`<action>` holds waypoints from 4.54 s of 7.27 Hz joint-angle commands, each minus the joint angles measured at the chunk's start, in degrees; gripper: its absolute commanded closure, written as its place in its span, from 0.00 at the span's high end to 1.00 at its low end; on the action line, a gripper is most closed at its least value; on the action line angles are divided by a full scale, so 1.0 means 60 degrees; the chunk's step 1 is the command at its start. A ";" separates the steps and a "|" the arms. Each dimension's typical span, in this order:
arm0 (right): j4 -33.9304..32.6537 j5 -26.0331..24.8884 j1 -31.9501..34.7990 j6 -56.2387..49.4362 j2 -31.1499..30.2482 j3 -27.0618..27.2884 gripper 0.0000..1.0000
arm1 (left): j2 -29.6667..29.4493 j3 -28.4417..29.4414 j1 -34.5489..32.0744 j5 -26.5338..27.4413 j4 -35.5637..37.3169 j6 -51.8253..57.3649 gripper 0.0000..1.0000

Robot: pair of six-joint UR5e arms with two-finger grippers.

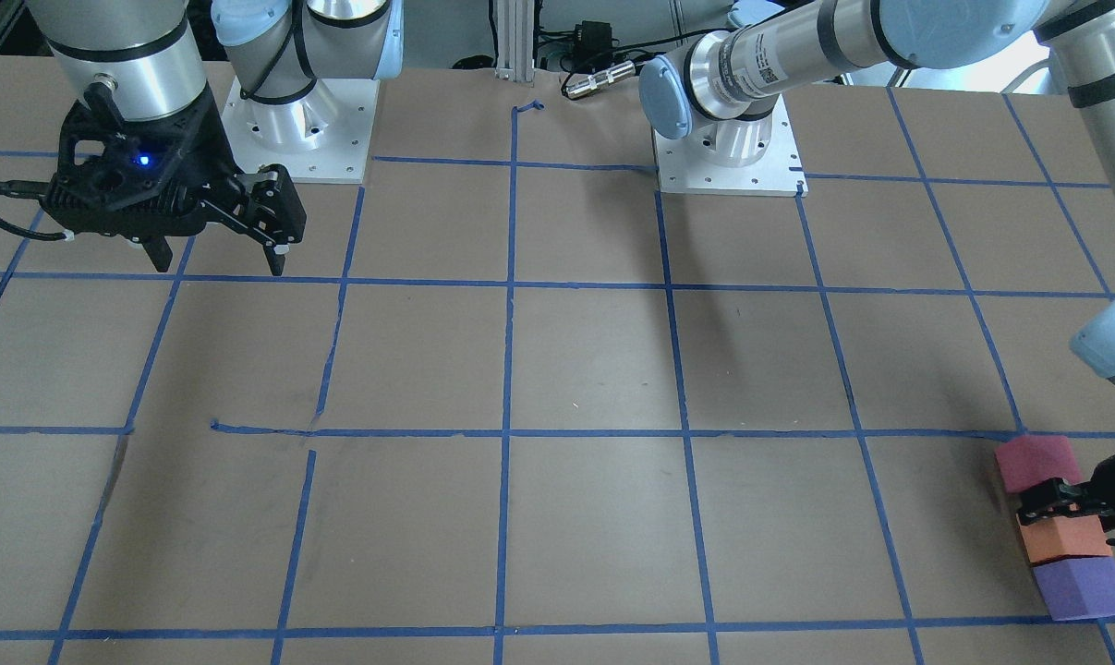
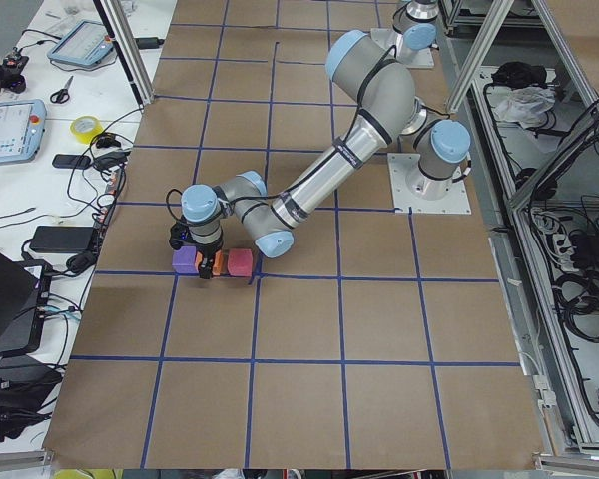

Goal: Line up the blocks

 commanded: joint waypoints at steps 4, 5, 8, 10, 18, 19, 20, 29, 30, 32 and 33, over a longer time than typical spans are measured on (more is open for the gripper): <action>-0.0008 0.0009 0.0000 0.0014 0.0000 0.0000 1.00 | 0.4165 -0.0047 0.0011 -0.0033 -0.4022 -0.0113 1.00; -0.0023 -0.0006 0.0000 0.0014 0.0000 0.0000 1.00 | 0.4972 -0.0062 -0.0003 -0.0061 -0.5062 -0.0230 1.00; -0.0023 0.0009 0.0015 0.0029 0.0000 0.0000 1.00 | 0.6441 -0.1227 -0.0135 -0.0091 -0.6055 -0.1618 1.00; -0.0008 0.0009 0.0015 0.0029 0.0000 0.0000 1.00 | 0.6940 -0.1409 -0.1037 -0.0425 -0.6112 -0.3368 1.00; -0.0052 0.0052 0.0044 0.0087 0.0000 0.0000 1.00 | 0.6766 -0.1380 -0.5833 -0.0120 -0.5629 -0.9840 1.00; -0.0038 0.0038 0.0044 0.0073 0.0015 0.0014 1.00 | 0.6825 -0.1395 -0.6051 0.0126 -0.5774 -1.0015 1.00; -0.0009 0.0096 0.0044 0.0073 0.0015 0.0044 1.00 | 0.6738 -0.1468 -0.6517 0.0520 -0.5790 -1.0031 1.00; 0.0109 0.0170 0.0073 0.0000 0.0015 0.0336 1.00 | 0.6459 -0.1571 -0.6522 -0.0135 -0.5233 -0.6882 1.00; -0.0051 0.0040 0.0073 0.0057 -0.0014 0.0409 1.00 | 0.6488 -0.1571 -0.6522 -0.0106 -0.5248 -0.6998 1.00; 0.0064 0.0038 0.0044 -0.0073 -0.0160 0.0425 1.00 | 0.6518 -0.1571 -0.6522 -0.0076 -0.5263 -0.7043 1.00; 0.0036 0.0096 0.0058 -0.0059 -0.0176 0.0425 1.00 | 0.6503 -0.1571 -0.6522 -0.0091 -0.5219 -0.7072 1.00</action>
